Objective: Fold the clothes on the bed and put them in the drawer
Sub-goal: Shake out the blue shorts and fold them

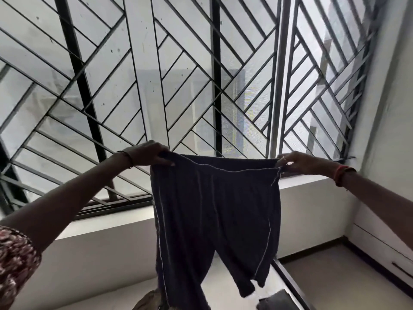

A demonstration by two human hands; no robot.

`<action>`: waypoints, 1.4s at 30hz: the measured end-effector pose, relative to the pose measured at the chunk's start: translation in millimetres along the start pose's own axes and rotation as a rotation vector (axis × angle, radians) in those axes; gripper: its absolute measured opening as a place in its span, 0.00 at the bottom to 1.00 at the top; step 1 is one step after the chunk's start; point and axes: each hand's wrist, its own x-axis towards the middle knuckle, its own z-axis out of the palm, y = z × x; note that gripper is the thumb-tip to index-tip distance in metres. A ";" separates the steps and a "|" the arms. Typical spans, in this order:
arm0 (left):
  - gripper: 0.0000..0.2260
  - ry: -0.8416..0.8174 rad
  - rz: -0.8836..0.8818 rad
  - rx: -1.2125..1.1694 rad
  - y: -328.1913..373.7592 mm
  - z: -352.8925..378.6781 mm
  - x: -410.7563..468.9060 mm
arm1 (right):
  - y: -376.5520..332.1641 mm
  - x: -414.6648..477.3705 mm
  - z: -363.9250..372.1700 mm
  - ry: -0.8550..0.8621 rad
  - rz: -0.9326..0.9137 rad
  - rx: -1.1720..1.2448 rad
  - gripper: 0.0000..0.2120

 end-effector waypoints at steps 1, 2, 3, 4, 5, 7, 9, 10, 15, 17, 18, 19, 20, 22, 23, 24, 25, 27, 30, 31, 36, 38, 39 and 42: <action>0.15 0.044 0.008 0.070 -1.9 -0.2 -0.5 | 3.0 1.9 -0.7 -0.057 0.070 0.030 0.08; 0.17 0.076 -0.001 0.123 -0.5 0.0 -1.3 | -0.1 4.6 -1.6 -0.050 0.095 -0.031 0.13; 0.18 0.090 -0.016 0.150 -0.8 -1.4 -2.0 | 1.4 6.6 -0.4 -0.084 0.120 -0.062 0.12; 0.18 0.104 -0.034 0.169 -0.9 -4.0 -2.4 | -2.6 6.8 1.7 -0.112 0.150 -0.117 0.06; 0.19 0.126 -0.046 0.180 -0.5 -6.3 -2.8 | -5.0 6.7 3.8 -0.163 0.192 -0.145 0.06; 0.21 0.155 -0.058 0.217 -0.4 -9.1 -4.7 | -15.3 5.7 4.9 -0.232 0.224 -0.216 0.21; 0.23 0.157 -0.051 0.252 -1.0 -8.9 -8.5 | -17.2 6.7 7.8 -0.247 0.259 -0.247 0.27; 0.23 0.170 -0.034 0.288 -2.4 -8.1 -9.7 | -21.3 6.6 10.1 -0.233 0.294 -0.279 0.25; 0.24 0.255 -0.051 0.397 -16.0 0.7 -17.9 | -26.9 9.7 21.7 0.173 0.286 -0.157 0.18; 0.23 0.190 -0.131 0.166 -17.4 6.1 -20.9 | -32.8 10.5 24.8 0.378 0.313 -0.023 0.12; 0.22 0.193 -0.146 0.030 -16.4 9.2 -22.3 | -36.9 10.1 26.7 0.461 0.333 0.061 0.10; 0.20 0.234 -0.150 -0.087 -16.2 12.8 -22.0 | -39.0 9.8 28.2 0.526 0.341 0.168 0.09; 0.19 0.298 -0.157 -0.183 -14.9 16.2 -22.6 | -41.3 8.7 29.9 0.578 0.344 0.307 0.10; 0.18 0.407 -0.175 -0.419 -11.3 24.9 -25.9 | -44.4 4.7 34.5 0.677 0.345 0.557 0.16; 0.18 0.438 -0.172 -0.580 -9.3 29.0 -28.6 | -42.5 3.3 37.3 0.736 0.343 0.615 0.19; 0.18 0.447 -0.172 -0.743 -8.3 32.9 -32.1 | -42.2 1.2 39.9 0.780 0.335 0.636 0.20; 0.18 0.422 -0.181 -0.890 -7.0 35.5 -35.7 | -43.3 -1.8 42.5 0.798 0.310 0.644 0.20; 0.19 0.270 -0.214 -1.079 -5.7 36.4 -42.9 | -47.8 -5.3 47.7 0.767 0.253 0.609 0.21; 0.17 0.016 -0.201 -1.159 -7.2 35.0 -51.9 | -55.8 -7.4 53.4 0.706 0.217 0.596 0.20; 0.21 -0.023 -0.194 -1.172 -9.4 36.7 -52.8 | -56.4 -9.5 53.5 0.702 0.216 0.650 0.20; 0.29 -0.005 -0.160 -1.262 -7.9 41.2 -57.3 | -57.8 -26.7 47.5 0.581 0.206 0.925 0.07; 0.29 0.039 -0.146 -1.249 -3.4 40.9 -60.4 | -55.7 -33.2 46.3 0.561 0.198 0.761 0.20; 0.27 0.050 -0.134 -1.216 -2.3 41.5 -61.1 | -55.1 -34.2 45.6 0.580 0.201 0.730 0.27; 0.18 0.058 -0.131 -1.163 5.8 42.2 -66.0 | -59.0 -39.3 43.3 0.668 0.250 0.721 0.27</action>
